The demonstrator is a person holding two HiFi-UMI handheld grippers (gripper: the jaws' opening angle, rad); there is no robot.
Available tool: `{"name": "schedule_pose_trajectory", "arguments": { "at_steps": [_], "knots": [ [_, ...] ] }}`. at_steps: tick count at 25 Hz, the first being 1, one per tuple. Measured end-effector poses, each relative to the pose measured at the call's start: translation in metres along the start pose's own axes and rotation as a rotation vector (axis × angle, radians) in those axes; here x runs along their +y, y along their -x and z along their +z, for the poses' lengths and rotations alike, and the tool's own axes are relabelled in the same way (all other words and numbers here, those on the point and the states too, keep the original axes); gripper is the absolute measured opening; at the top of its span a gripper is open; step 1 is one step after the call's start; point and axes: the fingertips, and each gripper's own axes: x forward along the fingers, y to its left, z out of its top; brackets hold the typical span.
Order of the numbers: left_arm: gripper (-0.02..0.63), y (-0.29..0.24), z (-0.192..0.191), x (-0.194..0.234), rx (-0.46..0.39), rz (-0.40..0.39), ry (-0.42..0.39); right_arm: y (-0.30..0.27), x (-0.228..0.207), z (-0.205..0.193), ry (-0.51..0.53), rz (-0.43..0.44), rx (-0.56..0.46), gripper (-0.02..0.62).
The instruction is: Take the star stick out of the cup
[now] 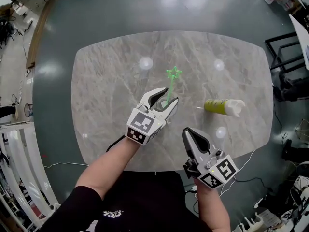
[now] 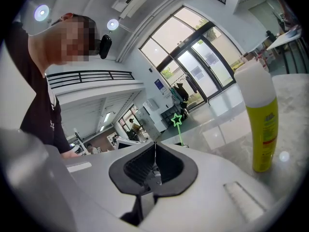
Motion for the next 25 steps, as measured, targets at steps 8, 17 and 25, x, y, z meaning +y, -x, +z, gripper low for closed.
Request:
{"name": "schedule_pose_trajectory", "arguments": {
  "at_steps": [8,17,25],
  "knots": [
    [0.025,0.000,-0.007,0.013,0.037,0.047,0.010,0.006,0.007,0.010,0.006,-0.001,0.004,0.018],
    [0.007,0.013,0.002,0.011,0.029,0.042,0.045,0.015,0.018,0.020,0.017,-0.009,0.002,0.018],
    [0.006,0.044,0.040,0.001,-0.067,0.028,0.084,0.016,0.033,0.027,0.040,-0.009,-0.001,0.018]
  ]
}}
